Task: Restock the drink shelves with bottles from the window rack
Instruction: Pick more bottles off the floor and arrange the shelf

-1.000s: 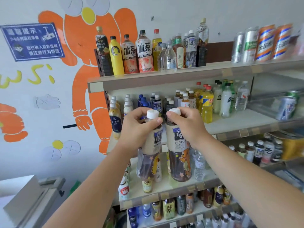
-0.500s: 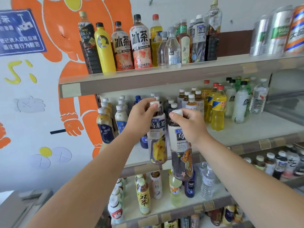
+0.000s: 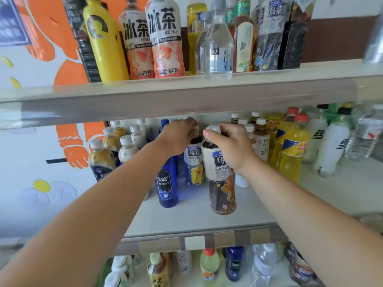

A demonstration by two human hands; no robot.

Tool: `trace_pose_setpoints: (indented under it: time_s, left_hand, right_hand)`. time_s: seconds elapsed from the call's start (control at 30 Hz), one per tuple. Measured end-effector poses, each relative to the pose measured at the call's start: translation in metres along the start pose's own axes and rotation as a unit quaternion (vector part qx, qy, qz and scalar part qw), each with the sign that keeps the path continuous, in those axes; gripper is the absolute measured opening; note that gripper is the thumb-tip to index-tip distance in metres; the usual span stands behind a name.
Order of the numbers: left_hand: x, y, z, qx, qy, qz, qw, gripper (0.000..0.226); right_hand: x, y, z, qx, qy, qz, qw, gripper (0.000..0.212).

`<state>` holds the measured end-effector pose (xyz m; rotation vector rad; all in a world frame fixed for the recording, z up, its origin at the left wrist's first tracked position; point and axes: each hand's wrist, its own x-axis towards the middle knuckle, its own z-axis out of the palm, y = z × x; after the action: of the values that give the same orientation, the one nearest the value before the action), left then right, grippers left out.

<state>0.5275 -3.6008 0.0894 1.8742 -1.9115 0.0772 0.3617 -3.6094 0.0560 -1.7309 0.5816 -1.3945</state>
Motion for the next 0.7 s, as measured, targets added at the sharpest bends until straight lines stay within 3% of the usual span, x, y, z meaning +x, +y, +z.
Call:
trace_pose_setpoints:
  time_s: [0.13, 0.3, 0.43, 0.57, 0.7]
  left_hand:
    - [0.01, -0.009, 0.007, 0.127, -0.014, -0.003, 0.992, 0.03]
    - [0.017, -0.013, 0.003, 0.2, -0.039, -0.004, 0.979, 0.031]
    - [0.021, -0.009, -0.007, 0.153, -0.056, 0.0, 0.987, 0.034]
    - [0.019, -0.005, -0.008, 0.166, -0.081, 0.01, 0.983, 0.03]
    - [0.022, -0.012, -0.007, 0.168, -0.09, 0.006, 0.982, 0.032]
  right_hand:
    - [0.006, 0.008, 0.004, 0.026, -0.024, 0.011, 0.999, 0.017]
    - [0.007, 0.01, 0.01, 0.035, -0.021, 0.004, 0.999, 0.017]
    - [0.008, 0.015, 0.014, 0.015, -0.011, -0.006, 1.0, 0.028]
    - [0.01, 0.016, 0.016, -0.003, -0.013, 0.004, 1.0, 0.01]
    - [0.01, 0.018, 0.02, -0.006, -0.015, -0.003, 1.0, 0.018]
